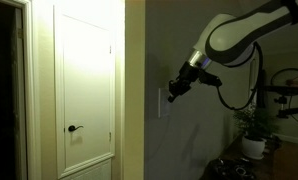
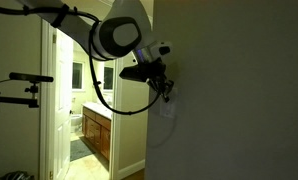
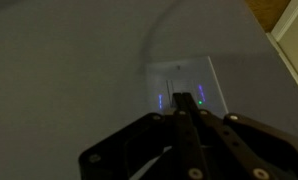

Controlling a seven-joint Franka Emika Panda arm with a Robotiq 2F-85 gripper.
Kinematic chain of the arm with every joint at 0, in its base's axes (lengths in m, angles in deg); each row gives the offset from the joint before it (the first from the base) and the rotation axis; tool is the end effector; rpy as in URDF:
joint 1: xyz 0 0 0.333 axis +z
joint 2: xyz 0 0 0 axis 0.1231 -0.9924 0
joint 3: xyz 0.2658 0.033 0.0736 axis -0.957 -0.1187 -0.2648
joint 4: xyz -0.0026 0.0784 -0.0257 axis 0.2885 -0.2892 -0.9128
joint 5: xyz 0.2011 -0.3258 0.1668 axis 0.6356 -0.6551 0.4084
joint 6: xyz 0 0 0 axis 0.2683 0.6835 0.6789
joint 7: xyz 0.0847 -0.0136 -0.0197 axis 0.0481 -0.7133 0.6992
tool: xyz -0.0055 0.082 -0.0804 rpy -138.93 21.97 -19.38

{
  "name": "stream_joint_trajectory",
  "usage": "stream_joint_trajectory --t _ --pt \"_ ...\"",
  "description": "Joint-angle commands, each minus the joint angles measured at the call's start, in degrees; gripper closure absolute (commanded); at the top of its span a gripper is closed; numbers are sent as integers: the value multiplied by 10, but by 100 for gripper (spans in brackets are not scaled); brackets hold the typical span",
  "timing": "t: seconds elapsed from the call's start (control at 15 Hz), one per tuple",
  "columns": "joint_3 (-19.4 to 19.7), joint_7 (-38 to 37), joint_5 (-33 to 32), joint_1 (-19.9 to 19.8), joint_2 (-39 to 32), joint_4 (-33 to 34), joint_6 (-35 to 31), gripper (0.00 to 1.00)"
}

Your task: Turn on the light switch

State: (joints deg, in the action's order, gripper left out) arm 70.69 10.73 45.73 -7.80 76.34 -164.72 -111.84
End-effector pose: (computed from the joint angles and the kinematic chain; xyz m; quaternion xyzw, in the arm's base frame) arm 0.6236 -0.0036 0.4936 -0.9456 0.0429 -0.3212 0.0289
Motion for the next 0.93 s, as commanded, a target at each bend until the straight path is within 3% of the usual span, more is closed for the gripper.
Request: stream_joint_trajectory --t 0.0,0.87 --pt "0 -5 14 5 -13 18 -17 96" --pt "0 -3 25 4 -23 25 -30 96"
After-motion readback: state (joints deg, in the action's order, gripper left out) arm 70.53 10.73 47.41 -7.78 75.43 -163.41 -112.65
